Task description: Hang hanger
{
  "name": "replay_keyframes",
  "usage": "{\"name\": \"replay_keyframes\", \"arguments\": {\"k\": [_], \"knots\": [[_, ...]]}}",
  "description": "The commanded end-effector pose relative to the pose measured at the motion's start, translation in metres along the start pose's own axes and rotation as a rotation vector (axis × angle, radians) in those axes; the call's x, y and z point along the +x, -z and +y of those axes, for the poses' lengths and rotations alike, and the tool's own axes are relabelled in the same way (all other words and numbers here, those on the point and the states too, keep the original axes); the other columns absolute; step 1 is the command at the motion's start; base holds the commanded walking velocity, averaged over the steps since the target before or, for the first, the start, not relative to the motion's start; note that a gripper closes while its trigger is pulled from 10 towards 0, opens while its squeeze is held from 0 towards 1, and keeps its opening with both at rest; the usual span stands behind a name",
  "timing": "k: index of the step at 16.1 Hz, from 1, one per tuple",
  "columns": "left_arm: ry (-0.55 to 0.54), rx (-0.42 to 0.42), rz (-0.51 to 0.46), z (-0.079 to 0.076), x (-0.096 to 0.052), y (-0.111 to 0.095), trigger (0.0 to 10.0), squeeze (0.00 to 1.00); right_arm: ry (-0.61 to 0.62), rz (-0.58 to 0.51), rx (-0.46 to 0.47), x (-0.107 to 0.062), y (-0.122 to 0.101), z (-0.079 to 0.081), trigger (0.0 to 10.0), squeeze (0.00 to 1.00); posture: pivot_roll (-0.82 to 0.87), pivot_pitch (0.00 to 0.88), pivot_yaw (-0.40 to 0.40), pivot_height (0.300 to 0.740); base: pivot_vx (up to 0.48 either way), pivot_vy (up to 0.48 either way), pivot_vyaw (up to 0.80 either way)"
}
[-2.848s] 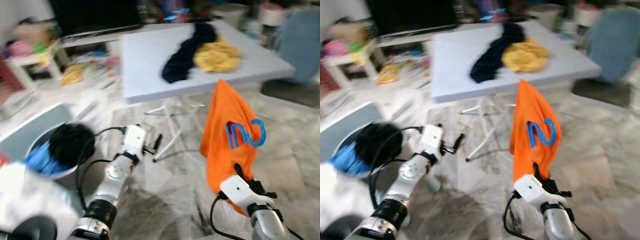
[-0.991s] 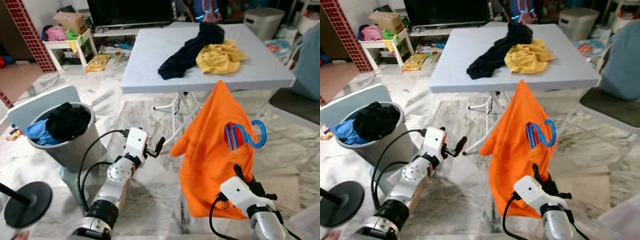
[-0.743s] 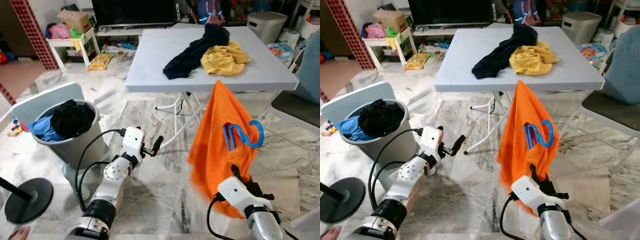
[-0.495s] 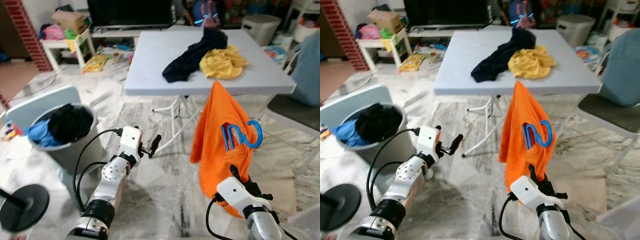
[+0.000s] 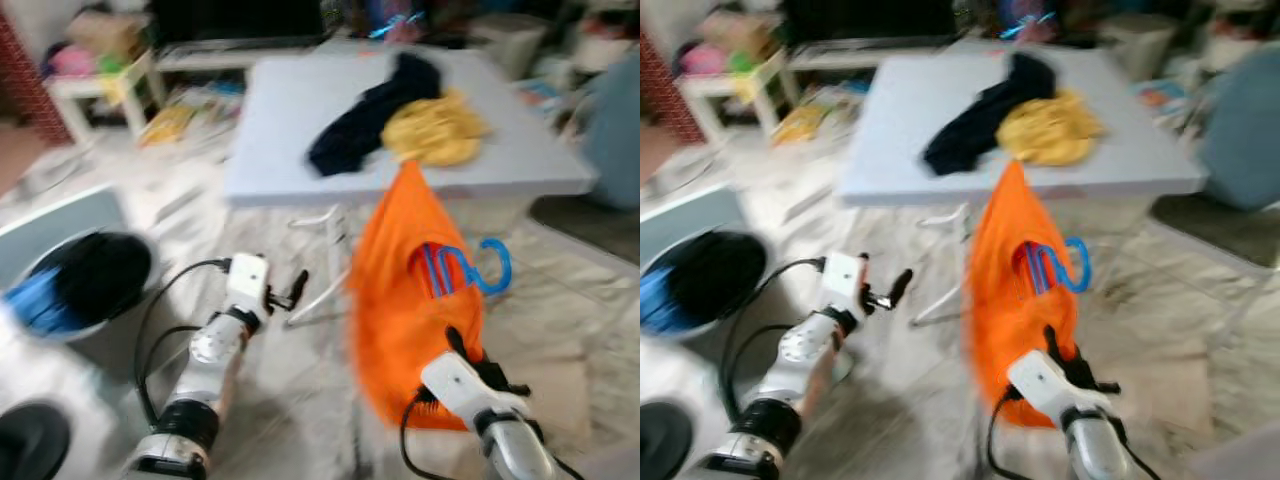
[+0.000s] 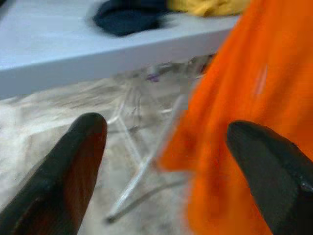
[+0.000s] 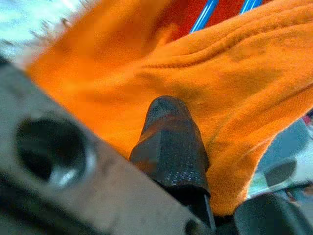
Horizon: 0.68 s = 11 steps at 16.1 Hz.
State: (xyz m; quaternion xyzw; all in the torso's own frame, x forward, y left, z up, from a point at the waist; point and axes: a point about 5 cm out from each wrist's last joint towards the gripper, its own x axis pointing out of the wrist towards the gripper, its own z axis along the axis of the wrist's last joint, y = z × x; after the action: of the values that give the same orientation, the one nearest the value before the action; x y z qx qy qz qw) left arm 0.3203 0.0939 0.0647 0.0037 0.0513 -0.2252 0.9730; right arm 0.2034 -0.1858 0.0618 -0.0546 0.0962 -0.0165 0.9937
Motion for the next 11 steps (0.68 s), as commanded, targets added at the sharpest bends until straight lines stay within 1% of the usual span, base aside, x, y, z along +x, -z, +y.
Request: {"name": "replay_keyframes", "arguments": {"k": [1, 5, 6, 7, 8, 9, 10, 11], "knots": [[-0.001, 0.023, 0.019, 0.004, -0.002, 0.002, 10.0, 0.0, 0.007, -0.058, 0.008, 0.003, -0.013, 0.0, 10.0, 0.0, -0.06, 0.0, 0.02, 0.74, 0.0, 0.0, 0.0], [-0.008, 0.027, 0.049, 0.005, -0.003, 0.006, 10.0, 0.0, 0.003, -0.056, 0.008, 0.003, -0.012, 0.001, 10.0, 0.0, -0.05, 0.0, 0.019, 0.74, 0.0, 0.0, 0.0], [-0.002, 0.054, 0.076, 0.003, -0.003, 0.01, 10.0, 0.0, -0.004, -0.054, 0.001, 0.003, -0.012, 0.001, 10.0, 0.0, -0.05, 0.0, 0.019, 0.74, 0.0, 0.0, 0.0], [0.036, 0.073, 0.086, 0.001, -0.001, 0.01, 10.0, 0.0, -0.042, -0.023, -0.025, 0.002, -0.01, -0.003, 10.0, 0.0, -0.05, 0.0, 0.017, 0.74, 0.0, 0.0, 0.0], [0.066, 0.105, 0.078, 0.002, 0.001, 0.007, 10.0, 0.0, -0.106, -0.003, -0.064, 0.0, -0.009, -0.005, 10.0, 0.0, -0.05, 0.0, 0.017, 0.74, 0.0, 0.0, 0.0], [0.076, 0.12, 0.087, 0.004, 0.002, 0.006, 10.0, 0.0, -0.153, 0.008, -0.081, -0.002, -0.01, -0.006, 10.0, 0.0, -0.05, 0.0, 0.018, 0.74, 0.0, 0.0, 0.0], [0.118, 0.141, 0.102, 0.003, 0.004, 0.006, 10.0, 0.0, -0.246, 0.034, -0.122, -0.006, -0.011, -0.008, 10.0, 0.0, -0.06, 0.0, 0.019, 0.74, 0.0, 0.0, 0.0], [0.144, 0.181, 0.099, 0.002, 0.005, 0.005, 10.0, 0.0, -0.325, 0.049, -0.152, -0.01, -0.013, -0.009, 10.0, 0.0, -0.06, 0.0, 0.02, 0.74, 0.0, 0.0, 0.0]]}}
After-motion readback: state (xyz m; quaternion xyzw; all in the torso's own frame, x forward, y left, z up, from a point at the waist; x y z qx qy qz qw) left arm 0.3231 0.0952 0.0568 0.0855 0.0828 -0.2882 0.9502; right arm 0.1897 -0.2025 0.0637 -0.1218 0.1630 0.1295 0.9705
